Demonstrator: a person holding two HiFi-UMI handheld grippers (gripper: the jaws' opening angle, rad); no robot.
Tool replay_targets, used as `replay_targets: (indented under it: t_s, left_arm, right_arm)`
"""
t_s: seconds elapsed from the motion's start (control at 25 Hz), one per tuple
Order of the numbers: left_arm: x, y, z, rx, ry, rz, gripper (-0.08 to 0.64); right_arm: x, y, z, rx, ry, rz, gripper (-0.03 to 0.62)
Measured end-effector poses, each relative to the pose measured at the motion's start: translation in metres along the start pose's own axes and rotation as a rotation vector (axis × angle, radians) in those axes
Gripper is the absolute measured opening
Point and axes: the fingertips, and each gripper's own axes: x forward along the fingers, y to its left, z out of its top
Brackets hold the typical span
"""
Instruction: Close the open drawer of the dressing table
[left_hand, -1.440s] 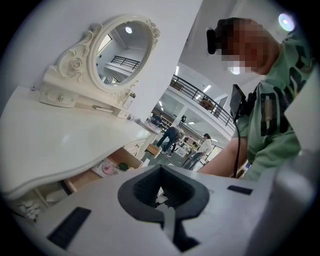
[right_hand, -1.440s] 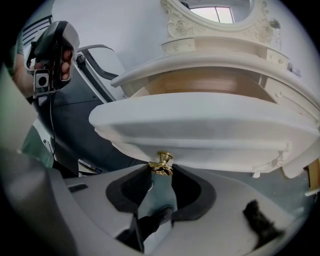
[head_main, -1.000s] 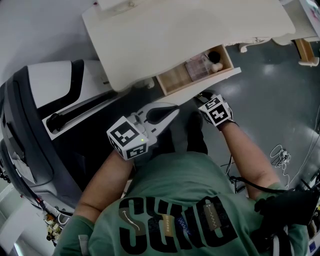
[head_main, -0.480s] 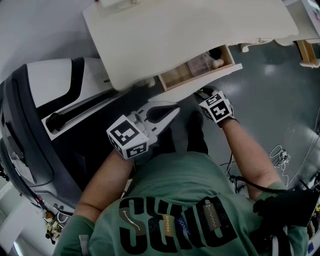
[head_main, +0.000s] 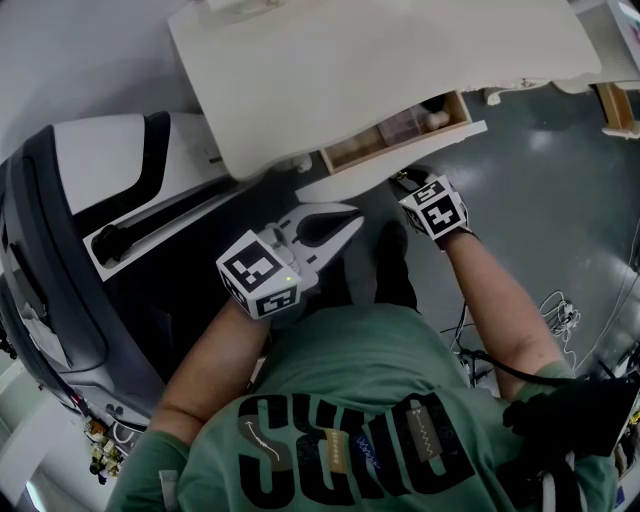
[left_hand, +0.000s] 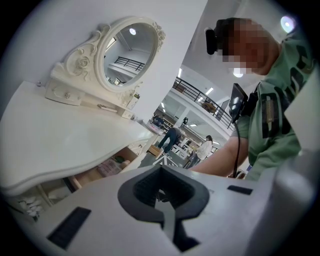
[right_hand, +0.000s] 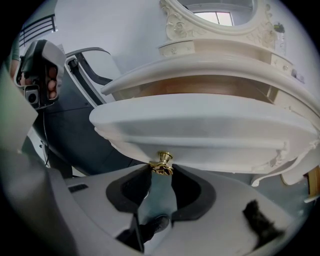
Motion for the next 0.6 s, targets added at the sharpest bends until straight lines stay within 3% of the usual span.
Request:
replay_targets:
  t_s: [0.6]
  left_arm:
    - [-0.001,0.006,-0.001,-0.010,-0.001,0.008,0.008]
  right_arm:
    - [0.007,-0.007,0.015,-0.016,-0.009,-0.002,0.130]
